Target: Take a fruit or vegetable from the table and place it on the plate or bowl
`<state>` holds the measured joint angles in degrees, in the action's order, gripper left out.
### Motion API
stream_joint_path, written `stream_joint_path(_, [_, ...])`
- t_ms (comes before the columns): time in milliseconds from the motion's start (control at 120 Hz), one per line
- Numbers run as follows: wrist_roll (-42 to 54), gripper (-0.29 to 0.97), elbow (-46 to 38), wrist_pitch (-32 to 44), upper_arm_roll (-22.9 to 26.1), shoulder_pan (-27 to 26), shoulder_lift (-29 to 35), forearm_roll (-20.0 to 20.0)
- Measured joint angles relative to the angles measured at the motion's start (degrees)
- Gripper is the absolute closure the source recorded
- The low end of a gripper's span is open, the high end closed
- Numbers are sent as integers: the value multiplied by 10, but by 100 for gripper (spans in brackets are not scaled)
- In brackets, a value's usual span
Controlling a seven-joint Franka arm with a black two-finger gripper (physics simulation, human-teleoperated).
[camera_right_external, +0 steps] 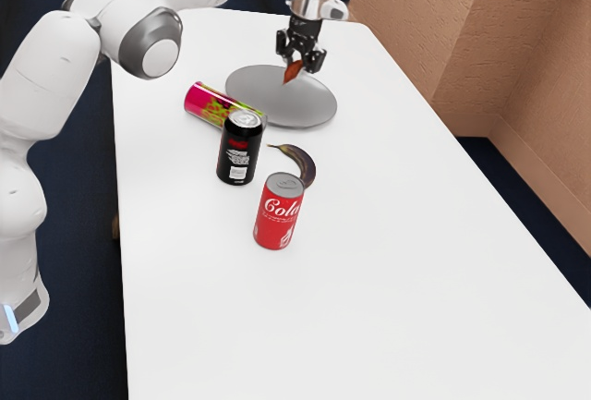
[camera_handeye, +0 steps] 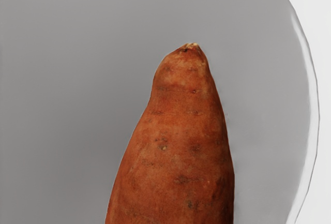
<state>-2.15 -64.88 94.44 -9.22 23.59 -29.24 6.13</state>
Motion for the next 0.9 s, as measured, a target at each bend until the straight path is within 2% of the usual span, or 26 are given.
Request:
stream_joint_path(167, [4, 54, 0, -1, 0, 5, 0, -1])
stream_joint_path(242, [8, 33, -1, -1, -1, 6, 1, -2])
stream_joint_path(300, [10, 22, -1, 0, 0, 9, 0, -2])
stream_joint_path(400, [14, 11, -1, 1, 2, 8, 5, -3])
stream_joint_path(467, [16, 7, -3, 1, 6, -13, 18, -4])
stream_joint_path(517, [18, 5, -6, 1, 41, -34, 34, -6])
stream_joint_path(600, [20, 3, -34, 1, 145, -68, 71, -27])
stream_joint_path(708, [23, 1, -112, 0, 240, -102, 193, -51])
stream_joint_path(775, [24, 1, -135, -4, 271, -115, 241, -59])
stream_joint_path(900, [23, 0, -142, -11, 281, -130, 257, -67])
